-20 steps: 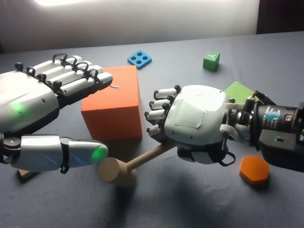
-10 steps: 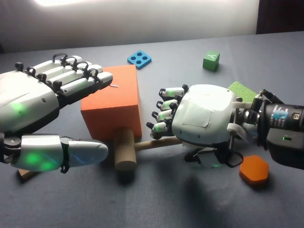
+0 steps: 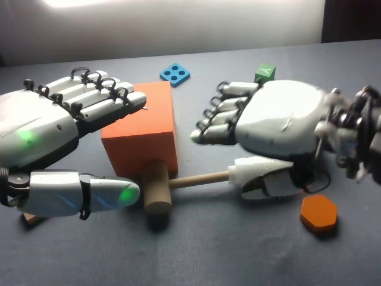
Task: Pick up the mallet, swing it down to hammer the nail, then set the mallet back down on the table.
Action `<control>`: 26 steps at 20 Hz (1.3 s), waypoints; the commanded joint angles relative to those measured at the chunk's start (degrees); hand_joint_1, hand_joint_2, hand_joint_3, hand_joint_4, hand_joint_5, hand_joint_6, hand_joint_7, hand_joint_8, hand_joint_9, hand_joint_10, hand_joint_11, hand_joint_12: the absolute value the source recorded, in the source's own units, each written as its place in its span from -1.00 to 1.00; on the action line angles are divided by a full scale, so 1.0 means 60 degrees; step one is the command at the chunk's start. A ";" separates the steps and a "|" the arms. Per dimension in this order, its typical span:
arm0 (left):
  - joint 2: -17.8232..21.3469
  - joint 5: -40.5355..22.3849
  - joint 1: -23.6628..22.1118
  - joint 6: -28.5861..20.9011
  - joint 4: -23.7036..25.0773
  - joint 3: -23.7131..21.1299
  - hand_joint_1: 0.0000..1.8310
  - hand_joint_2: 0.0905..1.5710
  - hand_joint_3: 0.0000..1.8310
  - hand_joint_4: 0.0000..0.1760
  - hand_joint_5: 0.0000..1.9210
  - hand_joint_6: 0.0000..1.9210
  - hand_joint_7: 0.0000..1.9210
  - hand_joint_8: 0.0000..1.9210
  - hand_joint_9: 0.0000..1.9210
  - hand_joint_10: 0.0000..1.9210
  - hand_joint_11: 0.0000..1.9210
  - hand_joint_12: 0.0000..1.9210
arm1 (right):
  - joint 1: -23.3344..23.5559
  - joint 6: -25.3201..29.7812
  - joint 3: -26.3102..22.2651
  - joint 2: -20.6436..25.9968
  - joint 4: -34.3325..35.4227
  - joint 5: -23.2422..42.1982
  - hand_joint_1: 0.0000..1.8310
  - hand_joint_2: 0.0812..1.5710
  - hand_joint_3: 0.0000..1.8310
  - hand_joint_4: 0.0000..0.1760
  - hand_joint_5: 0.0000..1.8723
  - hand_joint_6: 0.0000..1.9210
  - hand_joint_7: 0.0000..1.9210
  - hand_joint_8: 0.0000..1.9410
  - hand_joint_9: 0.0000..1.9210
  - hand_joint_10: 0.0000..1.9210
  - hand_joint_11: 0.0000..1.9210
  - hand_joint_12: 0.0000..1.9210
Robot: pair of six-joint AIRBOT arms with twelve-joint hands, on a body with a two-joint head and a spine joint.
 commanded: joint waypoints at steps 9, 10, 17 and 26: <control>0.0091 -0.0595 -0.0663 0.0064 -0.0147 -0.0068 -1.00 0.39 -1.00 -1.00 -0.67 -0.99 -0.55 -0.99 -0.63 -0.99 -0.90 -0.69 | 0.1104 -0.0008 -0.1716 0.2113 0.1891 -0.1008 -0.12 0.21 -1.00 -1.00 -0.44 -0.91 -0.73 -0.04 -0.77 0.25 -1.00 0.62; 0.0087 -0.0525 -0.0721 0.0064 -0.0147 -0.0082 -1.00 0.40 -1.00 -1.00 -0.62 -0.99 -0.46 -0.99 -0.56 -1.00 -0.93 -0.53 | 0.1284 -0.0004 -0.1871 0.2355 0.2141 -0.1315 -0.14 0.22 -1.00 -1.00 -0.58 -0.55 -0.81 0.22 -0.78 0.35 -1.00 0.70; -0.0069 -0.0095 -0.1121 0.0510 -0.0708 -0.0342 -1.00 0.41 -1.00 -1.00 -0.74 0.93 -0.67 0.84 -0.67 0.86 -0.80 0.95 | 0.1428 -0.0124 -0.2231 0.3095 0.2262 -0.1429 -0.13 0.28 -0.99 -1.00 -0.79 0.76 -0.82 0.98 -0.79 1.00 -0.78 1.00; -0.0362 0.0035 -0.1658 0.0877 -0.0665 -0.0498 -0.74 0.63 -0.99 -1.00 0.30 0.94 0.29 1.00 0.17 1.00 -0.01 1.00 | 0.1292 -0.0499 -0.2275 0.3126 0.2262 -0.1143 -0.12 0.20 -1.00 -1.00 -0.17 1.00 -0.29 1.00 -0.29 1.00 -0.21 1.00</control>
